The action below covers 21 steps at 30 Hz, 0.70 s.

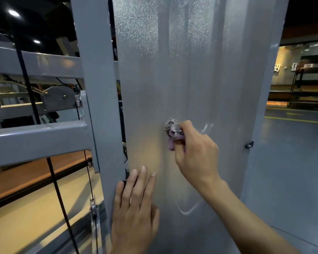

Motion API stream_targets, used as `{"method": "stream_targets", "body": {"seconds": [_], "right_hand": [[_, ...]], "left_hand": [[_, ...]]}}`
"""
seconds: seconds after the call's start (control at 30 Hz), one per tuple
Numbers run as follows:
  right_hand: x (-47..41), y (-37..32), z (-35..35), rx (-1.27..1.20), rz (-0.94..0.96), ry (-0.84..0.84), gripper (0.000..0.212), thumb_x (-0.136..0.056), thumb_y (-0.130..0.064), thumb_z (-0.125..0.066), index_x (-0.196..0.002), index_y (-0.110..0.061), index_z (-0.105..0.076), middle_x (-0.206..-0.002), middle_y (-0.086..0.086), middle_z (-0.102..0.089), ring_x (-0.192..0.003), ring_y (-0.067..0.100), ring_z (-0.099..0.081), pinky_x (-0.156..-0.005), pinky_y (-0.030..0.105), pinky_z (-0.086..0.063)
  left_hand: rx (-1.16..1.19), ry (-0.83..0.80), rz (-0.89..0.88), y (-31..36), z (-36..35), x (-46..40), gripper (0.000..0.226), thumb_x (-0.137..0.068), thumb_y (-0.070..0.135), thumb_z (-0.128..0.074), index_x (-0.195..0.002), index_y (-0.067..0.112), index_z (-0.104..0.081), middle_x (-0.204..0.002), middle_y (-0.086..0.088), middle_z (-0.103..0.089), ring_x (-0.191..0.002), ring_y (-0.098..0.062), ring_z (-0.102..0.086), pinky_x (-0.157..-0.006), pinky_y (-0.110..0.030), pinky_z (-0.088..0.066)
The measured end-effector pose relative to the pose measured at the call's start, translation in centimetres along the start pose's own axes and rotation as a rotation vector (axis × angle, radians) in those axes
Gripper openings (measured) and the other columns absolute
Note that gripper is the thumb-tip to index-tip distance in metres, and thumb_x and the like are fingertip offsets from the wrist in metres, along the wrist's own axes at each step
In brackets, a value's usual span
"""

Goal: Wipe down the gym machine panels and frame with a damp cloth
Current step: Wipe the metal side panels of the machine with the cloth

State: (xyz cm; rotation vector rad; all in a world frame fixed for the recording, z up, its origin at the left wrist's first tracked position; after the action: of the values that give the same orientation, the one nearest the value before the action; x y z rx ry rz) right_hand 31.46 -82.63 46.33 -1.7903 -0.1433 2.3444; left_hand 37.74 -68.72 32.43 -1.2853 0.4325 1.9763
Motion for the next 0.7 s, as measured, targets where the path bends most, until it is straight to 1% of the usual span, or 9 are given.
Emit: {"method": "stream_targets", "body": {"seconds": [0.07, 0.17, 0.23, 0.3, 0.37, 0.43, 0.5, 0.6, 0.7], "right_hand": [[0.1, -1.3, -0.4, -0.024, 0.01, -0.003, 0.012, -0.077, -0.025, -0.051, -0.083, -0.016, -0.057, -0.071, -0.002, -0.064, -0.061, 0.029, -0.056, -0.051, 0.033, -0.035], [0.9, -4.6, -2.1, -0.014, 0.182, -0.033, 0.017, -0.073, -0.015, -0.064, -0.086, -0.018, -0.053, -0.07, -0.002, -0.059, -0.058, 0.025, -0.055, -0.052, 0.036, -0.037], [0.8, -4.2, -2.0, 0.001, 0.228, -0.044, 0.016, -0.073, -0.017, -0.063, -0.087, -0.018, -0.055, -0.069, -0.002, -0.059, -0.058, 0.023, -0.055, -0.052, 0.036, -0.039], [0.4, -2.0, -1.0, 0.051, 0.165, 0.01, 0.01, -0.076, -0.024, -0.056, -0.084, -0.018, -0.06, -0.067, -0.002, -0.062, -0.059, 0.021, -0.053, -0.05, 0.033, -0.035], [0.4, -0.2, -0.3, 0.089, 0.074, 0.04, 0.016, -0.077, -0.027, -0.053, -0.085, -0.015, -0.06, -0.065, -0.003, -0.063, -0.056, 0.025, -0.052, -0.051, 0.029, -0.024], [0.4, -0.9, -0.5, 0.069, 0.058, 0.053, 0.017, -0.077, -0.026, -0.055, -0.088, -0.014, -0.06, -0.064, -0.002, -0.063, -0.055, 0.024, -0.053, -0.053, 0.028, -0.021], [0.7, -3.3, -1.8, 0.029, 0.149, 0.039, 0.021, -0.072, -0.02, -0.064, -0.092, -0.013, -0.062, -0.066, -0.002, -0.062, -0.058, 0.018, -0.052, -0.051, 0.031, -0.028], [1.0, -5.2, -2.8, 0.006, 0.294, -0.023, 0.031, -0.071, -0.017, -0.072, -0.099, -0.014, -0.061, -0.07, -0.003, -0.062, -0.057, 0.022, -0.057, -0.052, 0.036, -0.037], [0.3, -1.5, -1.4, 0.076, 0.205, 0.036, 0.03, -0.075, -0.026, -0.06, -0.104, -0.021, -0.053, -0.067, -0.002, -0.065, -0.056, 0.024, -0.06, -0.052, 0.032, -0.035]], "left_hand": [[0.009, 0.003, 0.007, -0.1, 0.0, -0.1, 0.081, -0.077, 0.026, -0.049, -0.157, 0.017, -0.039, -0.172, -0.002, -0.018, -0.16, -0.023, -0.013, -0.13, -0.045, -0.007], [0.005, -0.003, 0.002, -0.1, 0.0, -0.1, 0.084, -0.078, 0.029, -0.048, -0.159, 0.014, -0.032, -0.173, -0.002, -0.014, -0.161, -0.022, -0.009, -0.13, -0.044, -0.006], [0.0, -0.01, -0.003, -0.2, -0.1, -0.1, 0.083, -0.079, 0.028, -0.048, -0.159, 0.014, -0.033, -0.174, -0.002, -0.011, -0.161, -0.022, -0.009, -0.131, -0.044, -0.005], [-0.012, -0.026, -0.006, -0.2, -0.1, -0.1, 0.081, -0.079, 0.027, -0.048, -0.158, 0.016, -0.036, -0.174, -0.003, -0.012, -0.161, -0.023, -0.009, -0.13, -0.044, -0.004], [-0.028, -0.047, -0.012, -0.1, -0.2, -0.1, 0.083, -0.078, 0.028, -0.048, -0.159, 0.017, -0.034, -0.174, -0.003, -0.011, -0.161, -0.023, -0.008, -0.13, -0.045, -0.002], [-0.037, -0.044, -0.013, -0.1, -0.3, -0.1, 0.083, -0.078, 0.029, -0.048, -0.159, 0.016, -0.034, -0.173, -0.004, -0.012, -0.161, -0.024, -0.007, -0.13, -0.045, -0.002], [-0.04, -0.029, -0.02, -0.2, -0.5, 0.1, 0.082, -0.078, 0.03, -0.049, -0.158, 0.014, -0.035, -0.174, -0.005, -0.011, -0.161, -0.024, -0.008, -0.131, -0.045, -0.004], [-0.039, -0.009, -0.03, -0.3, -0.7, 0.2, 0.082, -0.078, 0.03, -0.049, -0.156, 0.013, -0.035, -0.174, -0.004, -0.007, -0.161, -0.024, -0.007, -0.131, -0.045, -0.004], [-0.033, -0.003, -0.011, -0.2, -0.4, 0.1, 0.082, -0.078, 0.027, -0.049, -0.158, 0.016, -0.035, -0.172, -0.005, -0.017, -0.16, -0.025, -0.013, -0.13, -0.046, -0.007]]}}
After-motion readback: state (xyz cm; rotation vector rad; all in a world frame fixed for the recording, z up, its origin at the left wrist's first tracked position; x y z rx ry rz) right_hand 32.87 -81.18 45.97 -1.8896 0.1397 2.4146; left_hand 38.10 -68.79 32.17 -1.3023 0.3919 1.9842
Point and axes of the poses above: each hand's wrist, its own x-axis away from the middle knuckle, its own z-axis out of the back of the hand, y = z × x, the point moved 5 cm from there along -x, towards the middle knuckle
